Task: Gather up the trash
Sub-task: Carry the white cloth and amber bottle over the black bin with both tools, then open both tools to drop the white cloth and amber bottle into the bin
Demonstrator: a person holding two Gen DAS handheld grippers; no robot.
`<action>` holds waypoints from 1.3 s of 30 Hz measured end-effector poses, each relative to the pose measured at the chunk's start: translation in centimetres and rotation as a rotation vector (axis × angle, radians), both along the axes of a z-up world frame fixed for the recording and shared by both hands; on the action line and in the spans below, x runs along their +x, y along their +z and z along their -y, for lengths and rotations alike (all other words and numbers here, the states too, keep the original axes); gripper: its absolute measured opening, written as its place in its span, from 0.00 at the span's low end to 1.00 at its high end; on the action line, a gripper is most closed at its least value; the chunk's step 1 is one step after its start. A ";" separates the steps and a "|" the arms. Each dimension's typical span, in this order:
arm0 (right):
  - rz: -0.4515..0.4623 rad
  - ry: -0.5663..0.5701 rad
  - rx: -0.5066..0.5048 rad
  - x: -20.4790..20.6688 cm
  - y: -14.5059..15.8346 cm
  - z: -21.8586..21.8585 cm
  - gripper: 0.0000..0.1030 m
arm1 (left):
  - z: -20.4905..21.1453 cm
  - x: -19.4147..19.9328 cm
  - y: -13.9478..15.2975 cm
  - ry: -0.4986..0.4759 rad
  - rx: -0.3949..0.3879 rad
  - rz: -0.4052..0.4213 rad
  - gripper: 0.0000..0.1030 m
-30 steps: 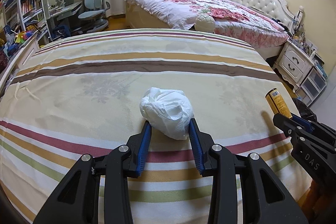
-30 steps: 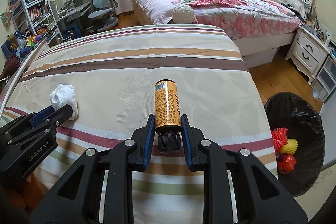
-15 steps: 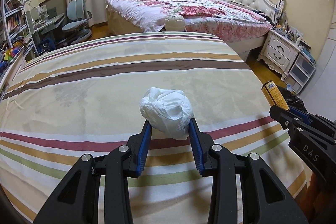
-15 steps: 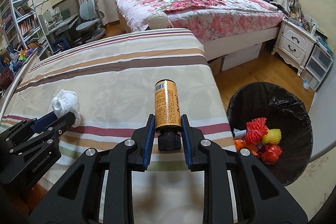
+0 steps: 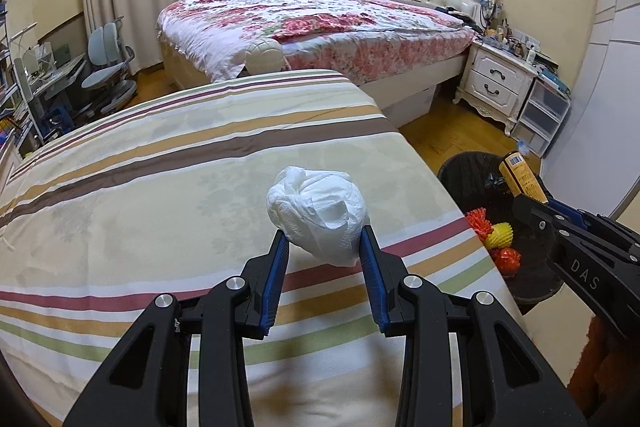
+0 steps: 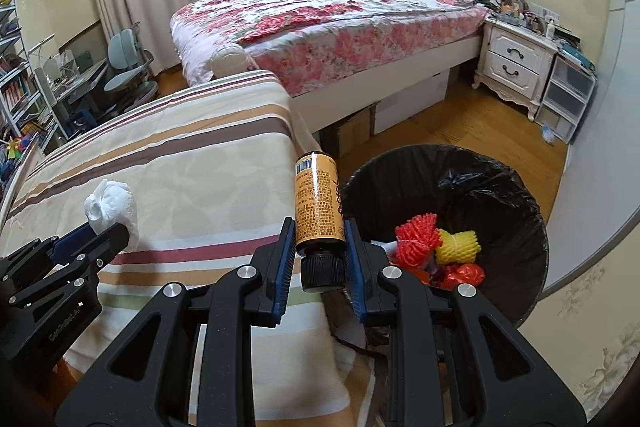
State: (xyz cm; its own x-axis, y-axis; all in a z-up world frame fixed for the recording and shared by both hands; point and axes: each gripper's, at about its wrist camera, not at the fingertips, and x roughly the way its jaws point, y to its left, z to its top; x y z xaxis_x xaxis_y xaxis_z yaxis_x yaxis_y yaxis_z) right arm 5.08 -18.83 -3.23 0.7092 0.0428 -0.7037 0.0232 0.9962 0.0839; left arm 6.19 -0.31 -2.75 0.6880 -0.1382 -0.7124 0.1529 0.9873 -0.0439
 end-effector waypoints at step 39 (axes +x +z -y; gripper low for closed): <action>-0.014 -0.262 0.045 0.6 -1.4 12.8 0.23 | 14.8 3.4 -1.2 -0.213 0.077 0.010 0.36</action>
